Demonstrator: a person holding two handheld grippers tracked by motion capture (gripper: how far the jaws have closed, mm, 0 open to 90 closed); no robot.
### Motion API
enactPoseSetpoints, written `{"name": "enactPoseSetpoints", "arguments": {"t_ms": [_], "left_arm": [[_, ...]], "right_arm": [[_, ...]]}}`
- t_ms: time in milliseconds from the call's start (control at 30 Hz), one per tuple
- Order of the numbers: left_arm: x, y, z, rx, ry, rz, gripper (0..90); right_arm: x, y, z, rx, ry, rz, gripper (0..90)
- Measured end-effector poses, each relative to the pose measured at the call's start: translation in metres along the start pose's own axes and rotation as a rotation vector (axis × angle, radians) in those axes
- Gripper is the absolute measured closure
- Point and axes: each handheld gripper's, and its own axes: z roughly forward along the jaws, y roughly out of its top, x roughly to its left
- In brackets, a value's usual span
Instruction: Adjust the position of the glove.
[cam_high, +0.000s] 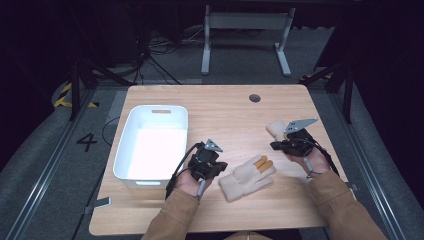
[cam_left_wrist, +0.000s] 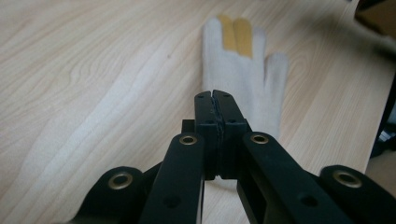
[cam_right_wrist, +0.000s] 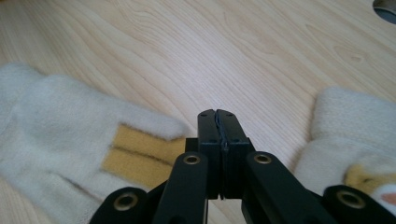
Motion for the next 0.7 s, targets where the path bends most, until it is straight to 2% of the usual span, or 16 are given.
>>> {"name": "enactPoseSetpoints", "arguments": {"t_ms": [67,167,267,433,467,700], "left_arm": [[0.004,0.000,-0.004,-0.026,-0.018,-0.016,85.8],[0.003,0.000,-0.007,-0.038,0.003,-0.008,86.1],[0.004,0.000,-0.010,-0.049,-0.003,-0.012,86.1],[0.004,0.001,-0.011,-0.048,-0.014,-0.014,84.5],[0.004,0.001,-0.010,-0.042,-0.017,-0.015,80.9],[0.000,0.002,-0.005,-0.017,-0.009,0.005,77.4]], "right_arm": [[0.004,0.001,0.004,0.012,0.005,-0.012,89.5],[0.007,0.003,0.007,0.020,0.006,-0.024,89.6],[0.011,0.004,0.016,0.048,0.003,-0.029,89.6],[0.017,0.005,0.025,0.072,0.019,-0.044,89.6],[0.019,0.007,0.027,0.059,0.049,-0.037,89.6],[0.018,0.004,0.039,0.087,0.056,-0.030,89.5]]}}
